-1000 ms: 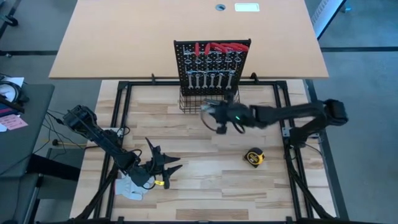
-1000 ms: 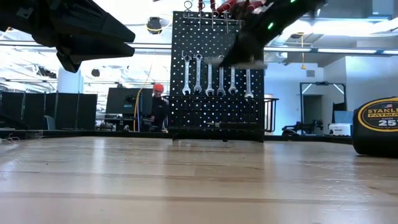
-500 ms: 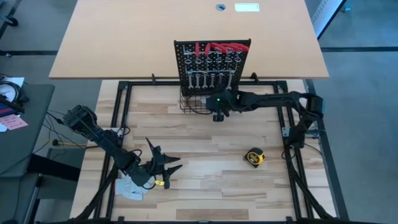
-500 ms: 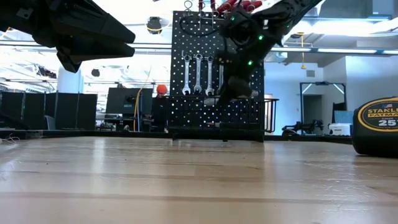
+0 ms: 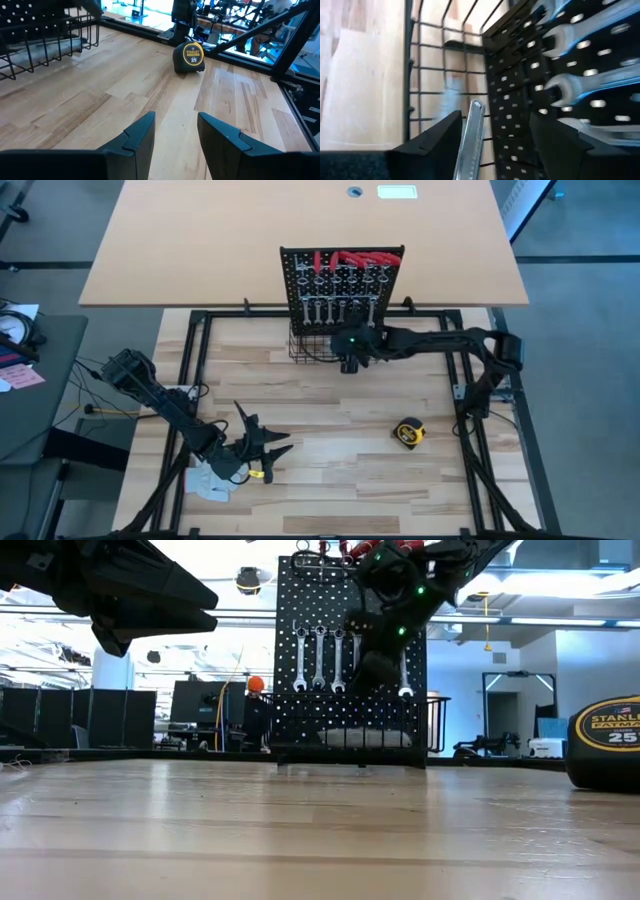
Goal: Hang tools onto peg board
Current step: Put the grey box cutter on the wire basket on the pegboard, then put the yellow steel tape on the wire basket on the pegboard
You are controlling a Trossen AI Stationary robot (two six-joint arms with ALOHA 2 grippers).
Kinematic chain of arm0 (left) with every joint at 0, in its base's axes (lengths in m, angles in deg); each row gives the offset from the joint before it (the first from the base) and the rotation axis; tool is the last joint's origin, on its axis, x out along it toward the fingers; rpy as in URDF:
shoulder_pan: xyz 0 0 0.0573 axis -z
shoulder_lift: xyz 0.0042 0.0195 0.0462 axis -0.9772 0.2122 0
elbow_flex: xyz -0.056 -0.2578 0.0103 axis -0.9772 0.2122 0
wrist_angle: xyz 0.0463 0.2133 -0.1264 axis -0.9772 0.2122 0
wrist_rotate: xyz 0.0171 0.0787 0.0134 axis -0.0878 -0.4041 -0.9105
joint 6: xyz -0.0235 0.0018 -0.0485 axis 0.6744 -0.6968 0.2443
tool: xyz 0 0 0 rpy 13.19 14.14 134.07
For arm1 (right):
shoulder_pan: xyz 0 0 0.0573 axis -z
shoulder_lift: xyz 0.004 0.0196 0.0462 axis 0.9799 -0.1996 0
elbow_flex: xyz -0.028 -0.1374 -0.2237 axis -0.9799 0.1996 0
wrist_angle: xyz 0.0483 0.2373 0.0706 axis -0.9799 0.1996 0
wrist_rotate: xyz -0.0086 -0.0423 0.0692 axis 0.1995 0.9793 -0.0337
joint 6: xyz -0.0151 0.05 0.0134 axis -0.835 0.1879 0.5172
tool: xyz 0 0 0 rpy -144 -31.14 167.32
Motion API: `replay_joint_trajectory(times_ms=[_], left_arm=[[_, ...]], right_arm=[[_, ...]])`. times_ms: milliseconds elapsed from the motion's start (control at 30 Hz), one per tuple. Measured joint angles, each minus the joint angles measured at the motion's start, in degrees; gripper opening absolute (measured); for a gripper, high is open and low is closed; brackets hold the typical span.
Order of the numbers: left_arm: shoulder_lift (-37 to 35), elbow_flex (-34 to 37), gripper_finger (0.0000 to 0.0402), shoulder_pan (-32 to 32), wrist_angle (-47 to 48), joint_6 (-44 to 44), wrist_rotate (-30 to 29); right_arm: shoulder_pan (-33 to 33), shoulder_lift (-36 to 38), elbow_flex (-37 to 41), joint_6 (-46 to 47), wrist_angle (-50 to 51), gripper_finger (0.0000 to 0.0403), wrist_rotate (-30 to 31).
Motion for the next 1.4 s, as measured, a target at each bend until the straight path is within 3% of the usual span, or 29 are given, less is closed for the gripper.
replay_joint_trajectory(times_ms=[233, 467, 700, 867, 1033, 1167, 1400], left_arm=[[0.00, 0.00, 0.0145, 0.01, -0.03, -0.23, 0.00], [0.00, 0.00, 0.0145, 0.02, -0.02, -0.24, 0.00], [0.00, 0.00, 0.0145, 0.00, -0.04, -0.43, 0.00], [0.00, 0.00, 0.0142, 0.02, -0.01, -0.44, 0.00], [0.00, 0.00, 0.0141, 0.00, -0.02, -0.50, 0.00], [0.00, 0.00, 0.0141, 0.00, 0.00, -1.11, 0.00], [0.04, 0.00, 0.0141, 0.02, -0.02, -1.03, 0.00]], right_arm=[[-6.27, 8.29, 0.02, 1.58, 5.88, 0.0233, 3.30], [-22.01, 18.82, 0.02, 14.69, 25.94, 0.0222, 4.60], [-39.92, 24.73, 0.02, 50.97, 51.44, 0.0221, 1.29], [-45.61, 26.26, 0.72, 79.12, 62.86, 0.0248, -8.90], [-49.39, 28.11, 5.25, 93.99, 63.47, 0.0308, -15.28], [-49.91, 29.45, 10.63, 101.15, 62.47, 0.0345, -15.85], [-47.55, 33.24, 21.14, 105.04, 53.09, 0.0354, -15.04]])
